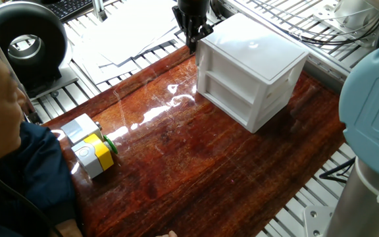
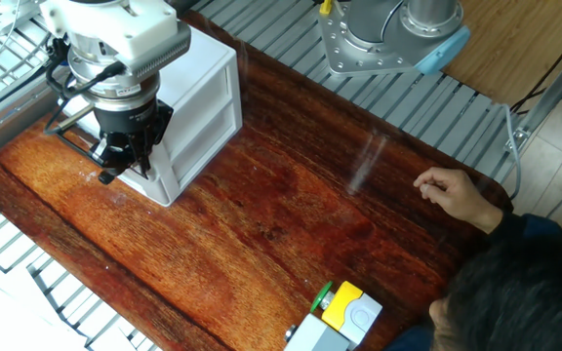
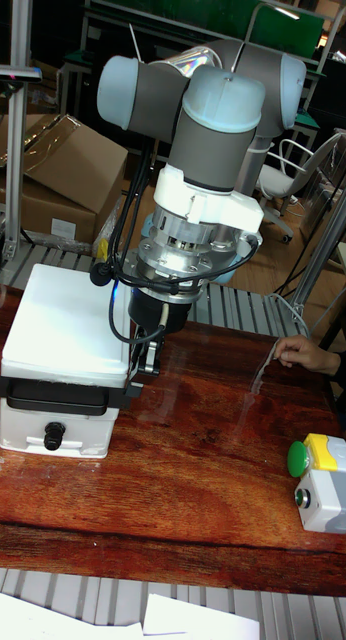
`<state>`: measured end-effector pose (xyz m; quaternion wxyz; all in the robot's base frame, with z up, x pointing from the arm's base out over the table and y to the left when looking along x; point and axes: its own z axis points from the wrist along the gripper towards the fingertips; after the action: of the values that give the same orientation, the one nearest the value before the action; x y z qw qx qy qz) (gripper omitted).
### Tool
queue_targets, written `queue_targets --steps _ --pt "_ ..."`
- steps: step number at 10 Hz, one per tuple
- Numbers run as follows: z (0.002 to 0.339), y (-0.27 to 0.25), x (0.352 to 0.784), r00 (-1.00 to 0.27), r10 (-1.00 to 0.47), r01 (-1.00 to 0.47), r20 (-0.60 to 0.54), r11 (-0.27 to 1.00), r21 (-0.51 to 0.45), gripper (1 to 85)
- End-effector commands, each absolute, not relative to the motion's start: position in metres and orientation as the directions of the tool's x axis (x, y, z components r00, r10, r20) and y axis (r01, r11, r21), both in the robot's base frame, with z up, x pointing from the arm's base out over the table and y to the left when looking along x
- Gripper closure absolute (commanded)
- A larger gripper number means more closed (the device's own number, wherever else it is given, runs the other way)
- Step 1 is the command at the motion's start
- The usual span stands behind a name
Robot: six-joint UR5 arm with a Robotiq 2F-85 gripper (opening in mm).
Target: Take something out of a drawer
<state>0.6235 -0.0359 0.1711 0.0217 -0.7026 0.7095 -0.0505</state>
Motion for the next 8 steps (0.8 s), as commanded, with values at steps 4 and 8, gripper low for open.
queue_targets --steps 4,8 --pt "0.171 -0.028 0.618 -0.059 -0.998 -0.995 0.003 0.058 -0.081 84.7" --pt "0.171 -0.021 0.613 -0.079 -0.997 -0.995 -0.025 0.080 -0.060 84.7"
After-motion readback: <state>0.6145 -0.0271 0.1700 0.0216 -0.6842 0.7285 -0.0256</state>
